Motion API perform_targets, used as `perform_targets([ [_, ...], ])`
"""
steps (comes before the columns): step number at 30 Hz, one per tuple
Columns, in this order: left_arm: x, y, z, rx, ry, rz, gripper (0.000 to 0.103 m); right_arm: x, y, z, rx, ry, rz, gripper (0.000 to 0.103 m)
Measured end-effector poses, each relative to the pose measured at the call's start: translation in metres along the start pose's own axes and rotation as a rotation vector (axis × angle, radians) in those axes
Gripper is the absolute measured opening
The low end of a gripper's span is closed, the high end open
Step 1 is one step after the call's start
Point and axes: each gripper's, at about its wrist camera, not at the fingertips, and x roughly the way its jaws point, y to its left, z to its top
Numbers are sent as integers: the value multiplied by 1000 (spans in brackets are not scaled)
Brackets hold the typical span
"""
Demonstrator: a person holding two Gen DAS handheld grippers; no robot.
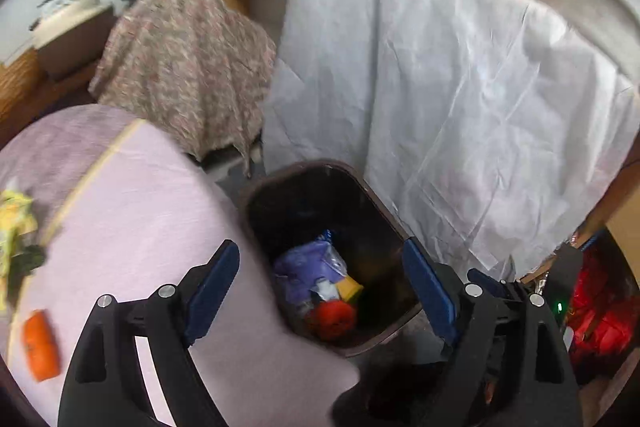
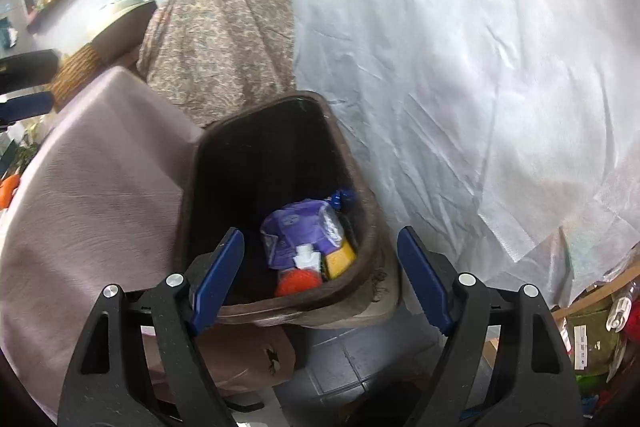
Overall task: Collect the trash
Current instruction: 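Carry the carton and red net over the bin and open both grippers, then grasp the yellow chip bag with left gripper while right grasps the orange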
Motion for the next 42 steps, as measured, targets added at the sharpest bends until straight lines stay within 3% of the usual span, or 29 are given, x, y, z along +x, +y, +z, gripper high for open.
perform_targets([
  [7, -75, 79, -26, -86, -114, 143, 83, -23, 45, 6, -64, -33, 93, 79],
  [10, -100, 119, -39, -116, -150, 269, 83, -35, 68, 8, -106, -50, 131, 79],
  [14, -110, 159, -50, -119, -137, 420, 81, -47, 95, 9, -146, -55, 183, 79],
  [17, -105, 179, -56, -116, -98, 469, 75, -56, 115, 9, -177, -58, 212, 79],
  [20, -97, 194, -61, -100, -58, 486, 67, -64, 131, 8, -195, -57, 246, 79],
  [29, -63, 208, -49, -60, 12, 514, 59, -83, 164, 8, -257, -72, 283, 79],
  [33, -68, 200, -38, -64, -38, 426, 59, -82, 168, 8, -278, -71, 278, 79],
  [37, -59, 176, -22, 14, -70, 378, 58, -78, 169, 7, -270, -58, 284, 79],
  [42, -25, 165, -4, 63, -10, 376, 49, -81, 173, 6, -284, -58, 277, 79],
])
